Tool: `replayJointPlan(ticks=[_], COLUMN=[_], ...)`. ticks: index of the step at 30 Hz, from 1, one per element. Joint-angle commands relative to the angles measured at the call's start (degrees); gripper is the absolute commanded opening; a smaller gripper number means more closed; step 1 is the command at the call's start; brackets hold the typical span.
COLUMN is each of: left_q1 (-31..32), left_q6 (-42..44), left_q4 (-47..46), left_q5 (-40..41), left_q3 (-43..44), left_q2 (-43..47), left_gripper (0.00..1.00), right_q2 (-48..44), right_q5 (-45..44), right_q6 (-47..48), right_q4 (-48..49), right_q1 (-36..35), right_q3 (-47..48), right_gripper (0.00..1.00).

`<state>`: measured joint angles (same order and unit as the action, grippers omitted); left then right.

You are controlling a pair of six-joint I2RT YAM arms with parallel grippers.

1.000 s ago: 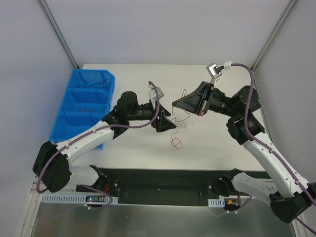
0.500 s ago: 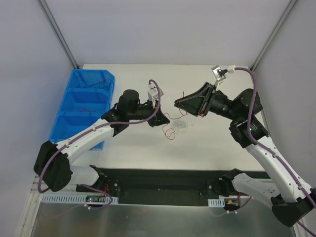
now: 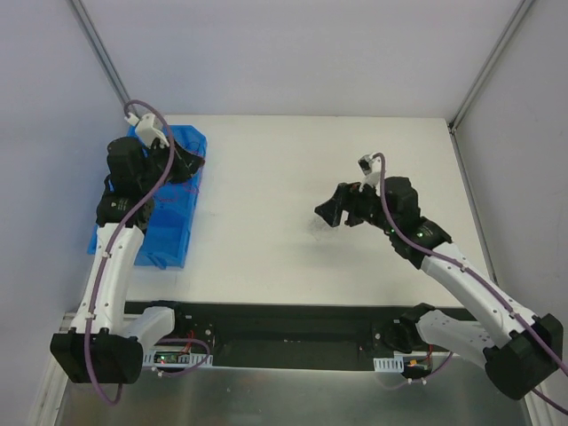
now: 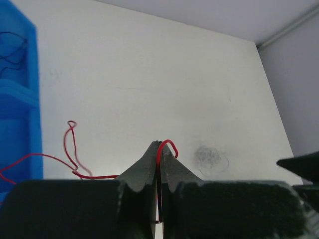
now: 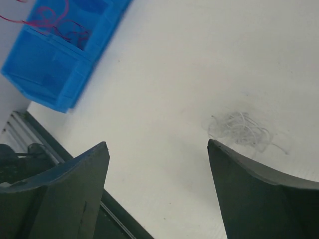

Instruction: Untangle the cables

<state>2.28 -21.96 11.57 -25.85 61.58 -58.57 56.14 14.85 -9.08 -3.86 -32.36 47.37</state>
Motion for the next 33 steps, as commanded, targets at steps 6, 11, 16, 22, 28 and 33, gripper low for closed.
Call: replayJointPlan(ticks=[6, 11, 16, 22, 28, 33], left_q1=[-17.30, -25.56, -28.12, -29.44, -31.20, -31.20], left_q6=[-5.46, -9.24, -7.14, -8.28, -9.77, -9.51], left_q4=[-1.46, -5.41, -6.39, -5.77, -5.33, -5.86], left_q5=[3.96, -1.22, -2.55, 2.03, 0.98, -2.63], left_q3=[3.19, 0.48, -1.98, -5.07, -5.51, -4.89], left_q2=[-10.59, -16.31, -16.94, -14.12, -13.15, -12.54], left_gripper=[0.00, 0.00, 0.00, 0.00, 0.00, 0.45], right_q2=[4.68, 5.29, 9.59, 12.41, 13.56, 13.73], right_q5=[-4.21, -5.97, -5.10, -3.60, -5.18, -6.85], right_q6=[3.54, 3.55, 1.97, 1.08, 1.35, 1.79], right_q4=[7.55, 10.96, 16.07, 16.95, 17.13, 17.30], right_q1=[0.54, 0.63, 0.63, 0.63, 0.72, 0.63], right_q3=[-6.06, -8.87, -12.13, -12.04, -12.13, -12.57], right_gripper=[0.82, 0.82, 0.82, 0.82, 0.82, 0.82])
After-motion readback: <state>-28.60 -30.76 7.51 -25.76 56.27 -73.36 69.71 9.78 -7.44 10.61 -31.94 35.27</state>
